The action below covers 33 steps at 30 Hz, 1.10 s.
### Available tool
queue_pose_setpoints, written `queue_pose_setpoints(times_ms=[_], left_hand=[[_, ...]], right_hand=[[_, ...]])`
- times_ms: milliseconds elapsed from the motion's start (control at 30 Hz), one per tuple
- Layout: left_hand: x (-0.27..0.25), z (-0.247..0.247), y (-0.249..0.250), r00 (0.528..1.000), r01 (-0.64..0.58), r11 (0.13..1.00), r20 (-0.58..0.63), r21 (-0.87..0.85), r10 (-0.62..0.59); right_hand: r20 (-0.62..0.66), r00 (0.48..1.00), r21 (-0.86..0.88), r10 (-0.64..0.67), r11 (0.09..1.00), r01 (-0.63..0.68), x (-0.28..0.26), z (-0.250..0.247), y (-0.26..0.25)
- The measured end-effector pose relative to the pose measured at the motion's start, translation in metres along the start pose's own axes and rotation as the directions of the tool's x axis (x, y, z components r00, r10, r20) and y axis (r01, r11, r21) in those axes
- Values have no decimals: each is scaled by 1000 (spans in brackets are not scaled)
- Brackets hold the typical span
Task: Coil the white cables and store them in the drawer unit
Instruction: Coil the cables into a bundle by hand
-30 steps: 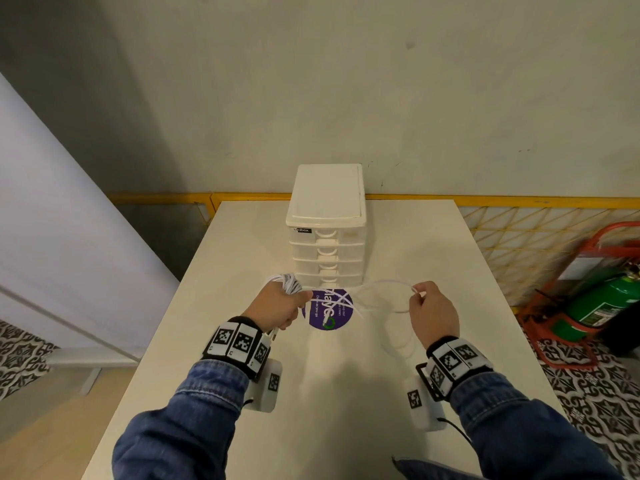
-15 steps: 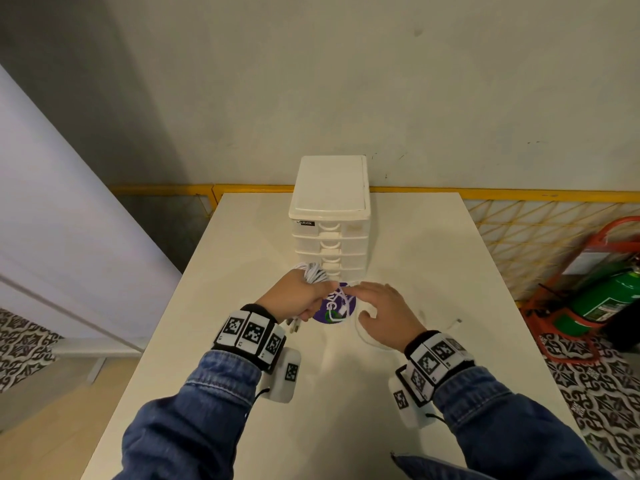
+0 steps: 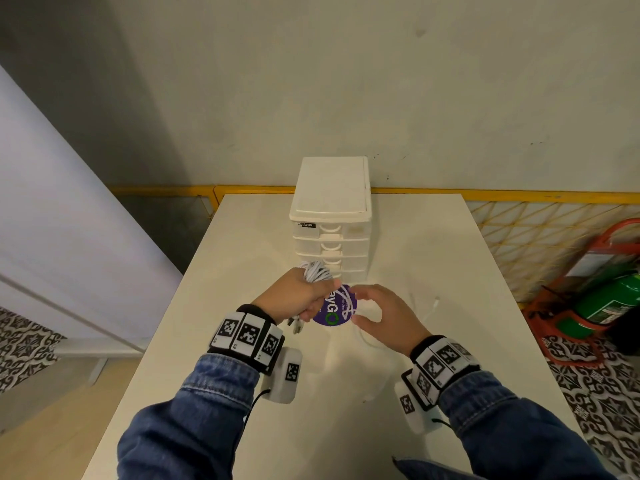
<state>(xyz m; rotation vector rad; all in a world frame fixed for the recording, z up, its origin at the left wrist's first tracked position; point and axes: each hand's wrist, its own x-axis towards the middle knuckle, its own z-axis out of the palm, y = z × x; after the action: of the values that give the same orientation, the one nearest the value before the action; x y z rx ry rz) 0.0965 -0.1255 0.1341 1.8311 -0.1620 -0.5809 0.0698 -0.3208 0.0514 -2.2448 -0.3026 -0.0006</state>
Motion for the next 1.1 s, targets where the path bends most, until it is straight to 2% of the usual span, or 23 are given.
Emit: queue_pose_setpoints(times_ms=[133,167,267,400,500,667,800,867,1000,1100], left_hand=[[-1,6,4,1000,-8,999,21,-41,9],[-1,6,5,1000,-10,999,23,-45,11],[-2,7,2,997,-16,1000,69,-24,18],[-5,16,-7,974,-12,996,226,91,-9],[-6,27,-7,965,5,996,262,87,-27],[-7,28,4,949,31,990,314,-137,13],[-4,25,8,865,73,908,480,-412,148],[-2,23,10,830,83,855,510,-513,226],[-1,18,21,787,39,741,478,-670,391],[1,13,28,799,15,650,400,-759,449]], right_hand=[[54,998,168,-9,986,0,5,0,-17],[33,999,199,-31,980,24,6,-1,-20],[-150,987,257,-62,961,100,10,-11,-24],[-265,944,167,-197,955,246,17,-29,-30],[-290,930,84,-225,962,259,20,-35,-29],[-266,948,57,-178,978,199,19,-34,-19],[-193,970,125,-148,977,174,18,-24,-18],[-174,978,182,-119,972,151,17,-18,-22],[-172,985,114,-16,993,36,15,-6,-25],[-148,989,49,-30,998,38,10,6,-17]])
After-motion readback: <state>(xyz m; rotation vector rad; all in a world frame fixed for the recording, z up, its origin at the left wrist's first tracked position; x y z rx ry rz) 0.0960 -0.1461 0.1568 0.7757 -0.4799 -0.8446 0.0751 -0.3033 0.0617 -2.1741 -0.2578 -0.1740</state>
